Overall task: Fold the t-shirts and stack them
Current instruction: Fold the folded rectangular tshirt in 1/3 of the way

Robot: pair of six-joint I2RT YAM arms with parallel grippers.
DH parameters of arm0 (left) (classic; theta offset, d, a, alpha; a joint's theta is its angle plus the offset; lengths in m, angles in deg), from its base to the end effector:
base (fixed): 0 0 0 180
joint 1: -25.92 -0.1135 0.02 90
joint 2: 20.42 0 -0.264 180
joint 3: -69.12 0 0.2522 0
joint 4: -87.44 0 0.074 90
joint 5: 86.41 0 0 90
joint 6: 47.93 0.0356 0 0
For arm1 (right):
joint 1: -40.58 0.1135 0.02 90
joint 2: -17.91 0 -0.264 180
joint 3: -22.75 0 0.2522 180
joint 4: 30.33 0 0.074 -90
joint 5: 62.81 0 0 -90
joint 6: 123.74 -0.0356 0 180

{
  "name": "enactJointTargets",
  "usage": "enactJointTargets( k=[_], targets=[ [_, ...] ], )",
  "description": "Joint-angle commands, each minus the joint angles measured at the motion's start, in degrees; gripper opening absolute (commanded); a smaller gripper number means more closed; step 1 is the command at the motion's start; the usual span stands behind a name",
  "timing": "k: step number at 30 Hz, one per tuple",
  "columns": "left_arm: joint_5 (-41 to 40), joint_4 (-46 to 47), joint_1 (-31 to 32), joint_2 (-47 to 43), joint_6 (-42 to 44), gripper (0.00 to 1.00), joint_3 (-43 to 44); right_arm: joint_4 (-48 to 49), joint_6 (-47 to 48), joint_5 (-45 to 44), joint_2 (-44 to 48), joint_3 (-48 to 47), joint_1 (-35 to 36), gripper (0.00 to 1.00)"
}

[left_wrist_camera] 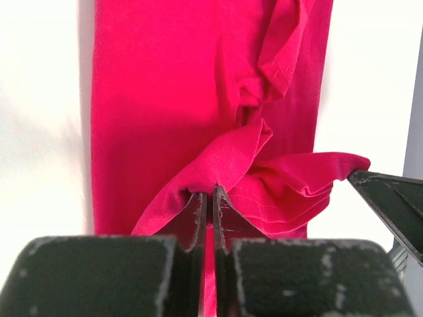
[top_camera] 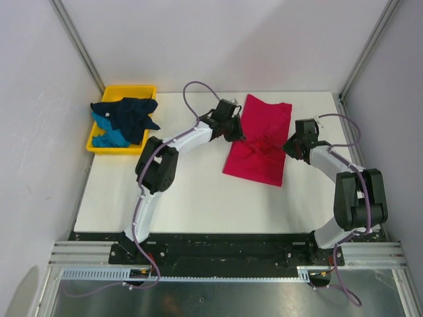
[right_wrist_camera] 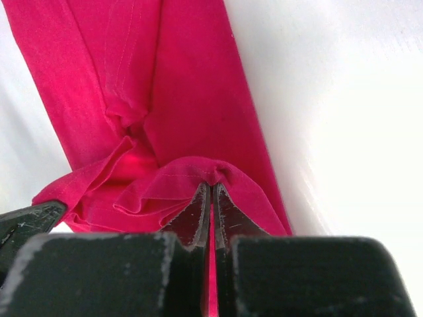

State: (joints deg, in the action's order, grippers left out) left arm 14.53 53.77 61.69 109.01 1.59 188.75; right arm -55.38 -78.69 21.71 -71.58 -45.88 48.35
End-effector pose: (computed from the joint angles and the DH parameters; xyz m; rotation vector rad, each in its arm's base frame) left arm 0.4141 -0.3067 0.1995 0.0001 2.4853 -0.8462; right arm 0.3269 0.0412 0.2091 0.8064 2.2522 0.3275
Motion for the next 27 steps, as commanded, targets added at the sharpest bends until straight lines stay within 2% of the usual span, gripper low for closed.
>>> enactJointTargets(
  k=[1, 9, 11, 12, 13, 16, 17, 19, 21, 23, 25, 27],
  targets=[
    [0.47, 1.04, -1.33, 1.10, 0.72, 0.00, 3.91, 2.91, 1.42, 0.57, -2.13, -3.63, -1.09, 0.00],
    [2.19, 0.97, -2.51, 3.99, 0.96, 0.00, 6.77, 3.42, 1.89, 1.87, -4.75, -4.82, -2.94, 0.00],
    [2.63, 1.02, -2.89, 4.43, 1.03, 0.03, 7.07, 3.48, 2.39, 2.00, -5.19, -5.34, -3.14, 0.03],
    [2.87, 1.01, -3.07, 4.52, 1.25, 0.08, 7.29, 3.38, 2.71, 2.03, -5.40, -5.69, -3.26, 0.06],
    [3.22, 1.01, -3.29, 4.56, 1.58, 0.17, 7.62, 3.07, 3.09, 2.04, -5.50, -6.08, -3.40, 0.10],
    [4.87, 1.07, -4.31, 4.31, 3.58, 0.64, 8.75, 1.79, 4.33, 2.35, -5.53, -7.92, -3.84, 0.29],
    [5.18, 1.13, -4.70, 3.49, 4.54, 0.72, 8.70, 1.14, 4.95, 2.20, -5.30, -8.65, -3.83, 0.36],
    [5.13, 1.14, -5.30, 1.32, 6.21, 0.78, 7.50, -0.35, 6.38, 2.00, -4.52, -9.92, -3.60, 0.46],
    [4.42, 1.37, -6.00, -1.66, 6.54, 0.79, 4.57, -2.10, 7.53, 1.57, -3.42, -10.87, -3.04, 0.49],
    [4.02, 1.62, -6.36, -4.52, 6.80, 0.74, 1.11, -3.84, 8.02, 0.65, -2.20, -11.07, -1.69, 0.48],
    [4.40, 1.77, -6.33, -6.81, 6.78, 0.60, -2.57, -5.30, 8.58, -0.72, -1.57, -11.12, 0.45, 0.43],
    [5.84, 2.19, -6.15, -7.92, 6.60, 0.39, -5.40, -5.65, 8.94, -1.52, -1.89, -11.17, 2.96, 0.35]
  ],
)
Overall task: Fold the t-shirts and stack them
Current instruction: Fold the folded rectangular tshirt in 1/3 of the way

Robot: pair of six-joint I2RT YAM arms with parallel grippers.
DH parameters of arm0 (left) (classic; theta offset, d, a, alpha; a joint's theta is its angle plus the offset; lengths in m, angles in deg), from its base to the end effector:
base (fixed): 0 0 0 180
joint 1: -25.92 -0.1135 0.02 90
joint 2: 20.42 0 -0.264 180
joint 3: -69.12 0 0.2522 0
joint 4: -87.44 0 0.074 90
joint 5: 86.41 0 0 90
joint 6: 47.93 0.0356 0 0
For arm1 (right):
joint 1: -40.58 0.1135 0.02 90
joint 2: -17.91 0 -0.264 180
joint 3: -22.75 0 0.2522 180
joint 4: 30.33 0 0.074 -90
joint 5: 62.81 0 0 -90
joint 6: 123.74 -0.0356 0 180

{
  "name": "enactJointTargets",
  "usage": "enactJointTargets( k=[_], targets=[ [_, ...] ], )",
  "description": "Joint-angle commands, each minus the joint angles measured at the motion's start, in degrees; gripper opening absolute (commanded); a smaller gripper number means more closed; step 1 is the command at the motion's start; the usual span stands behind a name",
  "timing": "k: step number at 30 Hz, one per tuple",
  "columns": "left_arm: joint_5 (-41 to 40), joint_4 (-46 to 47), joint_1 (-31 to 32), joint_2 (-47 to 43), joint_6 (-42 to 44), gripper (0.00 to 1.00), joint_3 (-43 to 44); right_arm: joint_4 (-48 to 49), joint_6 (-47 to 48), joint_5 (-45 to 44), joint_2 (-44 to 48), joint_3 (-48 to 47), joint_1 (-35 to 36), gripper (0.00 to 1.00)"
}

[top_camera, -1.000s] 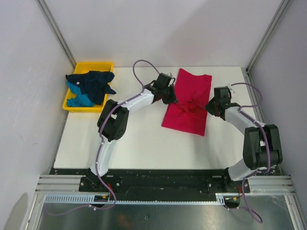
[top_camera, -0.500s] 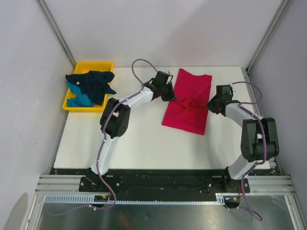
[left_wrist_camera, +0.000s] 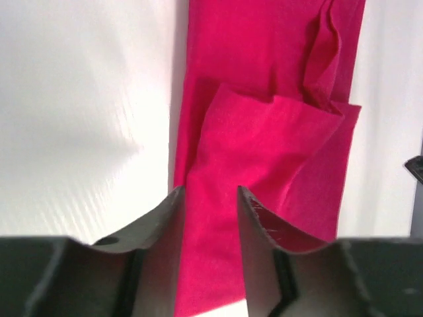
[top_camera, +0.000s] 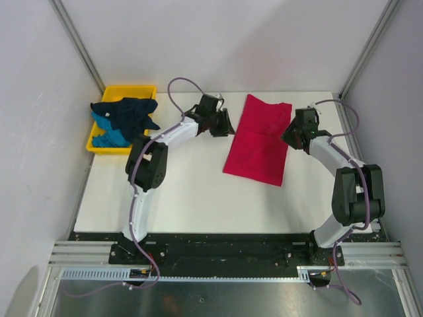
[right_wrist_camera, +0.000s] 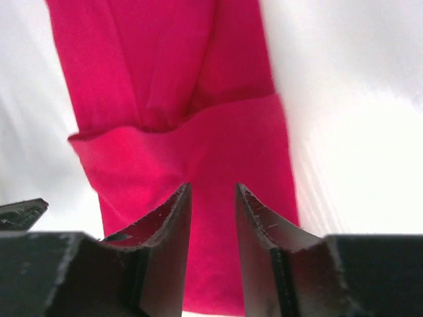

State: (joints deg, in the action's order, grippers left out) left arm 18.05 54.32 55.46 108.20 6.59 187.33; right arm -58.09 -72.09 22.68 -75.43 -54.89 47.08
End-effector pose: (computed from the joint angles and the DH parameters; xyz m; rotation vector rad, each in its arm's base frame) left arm 0.4406 -0.2599 0.1995 0.0063 2.4629 -0.8306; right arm 0.3557 0.0377 0.2335 0.6817 2.2445 0.2994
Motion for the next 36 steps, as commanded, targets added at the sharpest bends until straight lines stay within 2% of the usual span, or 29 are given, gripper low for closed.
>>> enactJointTargets(
  k=[1, 3, 6, 12, 18, 31, 34, 36],
  targets=[
    [3.07, 1.80, 0.21, -7.31, 1.40, 0.30, -5.12, -2.69, 2.41, -2.59, 1.55, -2.15, 5.37, 0.31],
    [4.78, 2.55, 0.68, -7.19, 1.23, 0.19, -6.93, -1.64, 2.25, -2.76, 0.26, -2.22, 7.03, 0.27],
    [7.68, 3.49, 1.28, -5.82, 0.82, 0.10, -7.05, 0.29, 1.60, -1.67, -2.32, -2.35, 7.68, 0.22],
    [12.34, 4.71, 1.49, -0.34, -0.83, 0.04, -3.17, 4.39, 2.29, 0.71, -10.03, -5.98, 7.14, 0.21],
    [9.25, 4.89, 1.24, 0.68, -2.00, 0.01, -7.14, 4.76, 2.46, 2.94, -19.84, -13.30, 6.39, 0.25],
    [2.46, 4.79, -0.49, -5.70, -2.05, 0.01, -16.90, -8.45, 5.96, -3.98, -26.09, -25.74, 8.76, 0.53],
    [1.77, 4.84, -0.52, -9.01, -1.66, 0.05, -18.91, -12.53, 7.46, -5.33, -26.90, -29.76, 9.39, 0.55],
    [1.25, 4.85, -0.64, -11.92, -1.42, 0.14, -20.77, -14.41, 7.97, -5.51, -26.46, -31.45, 9.73, 0.56]
  ],
)
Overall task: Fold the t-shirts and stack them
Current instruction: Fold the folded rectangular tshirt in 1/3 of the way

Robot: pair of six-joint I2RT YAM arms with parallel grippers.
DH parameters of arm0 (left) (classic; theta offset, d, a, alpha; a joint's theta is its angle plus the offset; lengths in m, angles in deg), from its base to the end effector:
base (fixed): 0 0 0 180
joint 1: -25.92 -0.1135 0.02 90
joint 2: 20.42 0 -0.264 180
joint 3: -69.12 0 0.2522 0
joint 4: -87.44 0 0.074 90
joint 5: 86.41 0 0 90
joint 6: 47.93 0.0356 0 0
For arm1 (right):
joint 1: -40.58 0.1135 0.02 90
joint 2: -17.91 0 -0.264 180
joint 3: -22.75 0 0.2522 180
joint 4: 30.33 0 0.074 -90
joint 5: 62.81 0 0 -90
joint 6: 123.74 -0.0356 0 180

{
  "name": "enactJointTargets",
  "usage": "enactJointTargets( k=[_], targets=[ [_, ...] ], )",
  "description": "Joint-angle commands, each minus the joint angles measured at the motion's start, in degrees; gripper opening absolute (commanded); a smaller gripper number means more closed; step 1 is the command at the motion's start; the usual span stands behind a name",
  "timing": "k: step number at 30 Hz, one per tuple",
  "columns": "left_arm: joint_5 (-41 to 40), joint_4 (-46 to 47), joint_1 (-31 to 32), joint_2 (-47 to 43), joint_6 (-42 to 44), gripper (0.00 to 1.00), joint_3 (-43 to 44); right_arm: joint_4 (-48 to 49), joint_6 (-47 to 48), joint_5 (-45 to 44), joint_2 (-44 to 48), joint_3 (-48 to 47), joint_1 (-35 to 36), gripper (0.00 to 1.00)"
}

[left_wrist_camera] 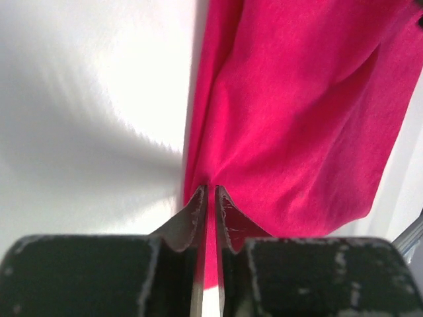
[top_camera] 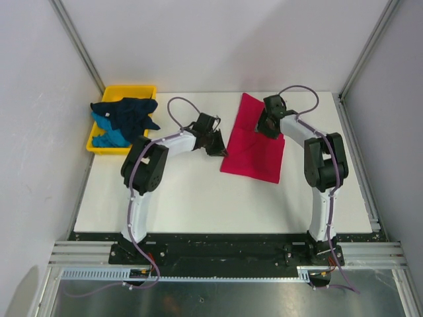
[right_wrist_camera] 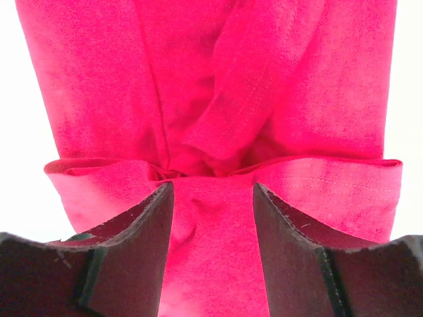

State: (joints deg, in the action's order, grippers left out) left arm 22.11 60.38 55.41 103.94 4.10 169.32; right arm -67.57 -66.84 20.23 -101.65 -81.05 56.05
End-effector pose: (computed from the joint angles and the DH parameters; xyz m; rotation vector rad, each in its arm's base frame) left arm 0.4006 -0.2395 0.1442 -0.0438 2.6230 -0.8670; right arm 0.4433 0.1182 0.1873 0.4329 2.4600 0.2052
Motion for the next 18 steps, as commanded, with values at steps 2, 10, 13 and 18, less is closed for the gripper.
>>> enactJointTargets(
  k=[2, 10, 13, 18],
  targets=[
    [-2.89, -1.22, -0.72, -10.59, 1.31, 0.19, -4.72, -5.92, 3.01, -3.37, 1.57, -5.47, 1.16, 0.57],
    [1.91, -1.04, -0.33, -16.96, 0.26, 0.20, -9.59, -6.59, -2.84, 1.04, 15.77, 8.02, 1.21, 0.44],
    [4.36, -0.91, 0.44, -15.17, -0.29, 0.16, -7.98, -5.76, -5.83, 3.85, 20.87, 15.38, 1.70, 0.28],
    [5.20, -0.34, 1.47, -9.85, -0.86, 0.12, -6.79, -3.25, -8.89, 5.96, 26.53, 25.61, 1.93, 0.14]
  ],
)
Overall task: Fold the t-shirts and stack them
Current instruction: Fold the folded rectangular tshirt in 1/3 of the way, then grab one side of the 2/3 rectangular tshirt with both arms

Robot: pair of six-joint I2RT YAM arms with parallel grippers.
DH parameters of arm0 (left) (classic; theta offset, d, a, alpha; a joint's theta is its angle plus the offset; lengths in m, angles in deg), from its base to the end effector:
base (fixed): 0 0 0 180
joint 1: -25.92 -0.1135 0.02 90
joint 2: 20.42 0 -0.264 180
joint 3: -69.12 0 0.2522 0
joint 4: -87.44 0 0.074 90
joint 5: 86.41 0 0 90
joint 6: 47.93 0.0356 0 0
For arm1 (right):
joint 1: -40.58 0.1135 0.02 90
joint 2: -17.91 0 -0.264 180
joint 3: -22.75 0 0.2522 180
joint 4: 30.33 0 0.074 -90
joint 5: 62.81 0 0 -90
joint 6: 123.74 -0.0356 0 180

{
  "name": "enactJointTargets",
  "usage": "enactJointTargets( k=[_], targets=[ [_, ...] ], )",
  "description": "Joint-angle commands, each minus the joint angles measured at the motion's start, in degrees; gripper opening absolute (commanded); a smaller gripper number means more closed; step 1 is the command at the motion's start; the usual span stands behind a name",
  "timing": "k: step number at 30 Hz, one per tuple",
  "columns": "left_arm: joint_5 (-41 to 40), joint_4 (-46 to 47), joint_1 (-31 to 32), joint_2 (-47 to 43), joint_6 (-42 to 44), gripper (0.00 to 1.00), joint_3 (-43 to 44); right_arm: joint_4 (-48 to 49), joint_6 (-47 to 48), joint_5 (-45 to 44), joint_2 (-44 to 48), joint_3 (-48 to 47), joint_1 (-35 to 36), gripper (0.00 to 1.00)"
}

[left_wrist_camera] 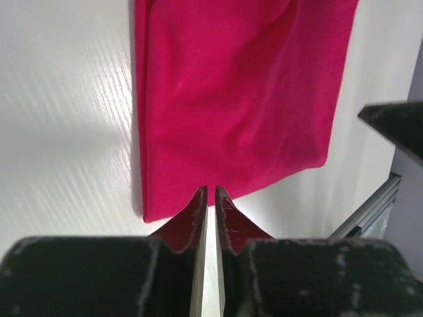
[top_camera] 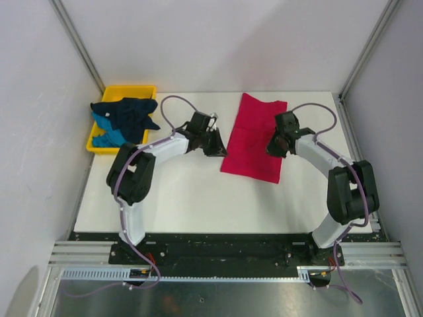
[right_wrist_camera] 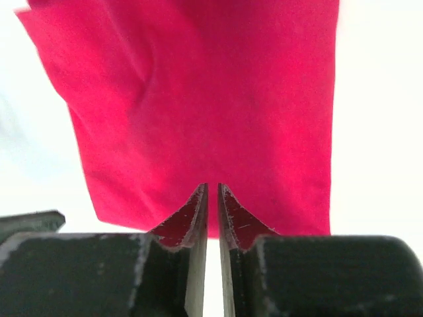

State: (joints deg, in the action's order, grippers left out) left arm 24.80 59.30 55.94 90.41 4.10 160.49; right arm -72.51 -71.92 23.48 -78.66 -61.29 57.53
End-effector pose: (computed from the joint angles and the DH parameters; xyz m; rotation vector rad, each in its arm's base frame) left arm 0.3606 -0.2233 0.1971 0.0080 2.5701 -0.9538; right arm 0.3447 0.1027 0.2317 0.4956 2.5016 0.3021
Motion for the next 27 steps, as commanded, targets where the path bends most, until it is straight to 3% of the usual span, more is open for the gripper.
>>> enactJointTargets(
  k=[1, 15, 27],
  targets=[
    [2.52, 0.87, 0.97, 4.65, -0.91, 0.11, 2.03, 2.35, -4.22, 2.85, 4.26, 7.66, 0.19, 0.13],
    [-2.73, 1.31, 0.85, 4.37, -0.42, 0.10, -4.29, 5.50, -2.86, 5.54, 8.68, 22.34, -3.99, 0.09],
    [-2.92, 1.36, 0.74, 3.03, -0.69, 0.10, -6.59, 3.97, -1.74, 6.09, 16.04, 26.08, -6.09, 0.30]
  ],
)
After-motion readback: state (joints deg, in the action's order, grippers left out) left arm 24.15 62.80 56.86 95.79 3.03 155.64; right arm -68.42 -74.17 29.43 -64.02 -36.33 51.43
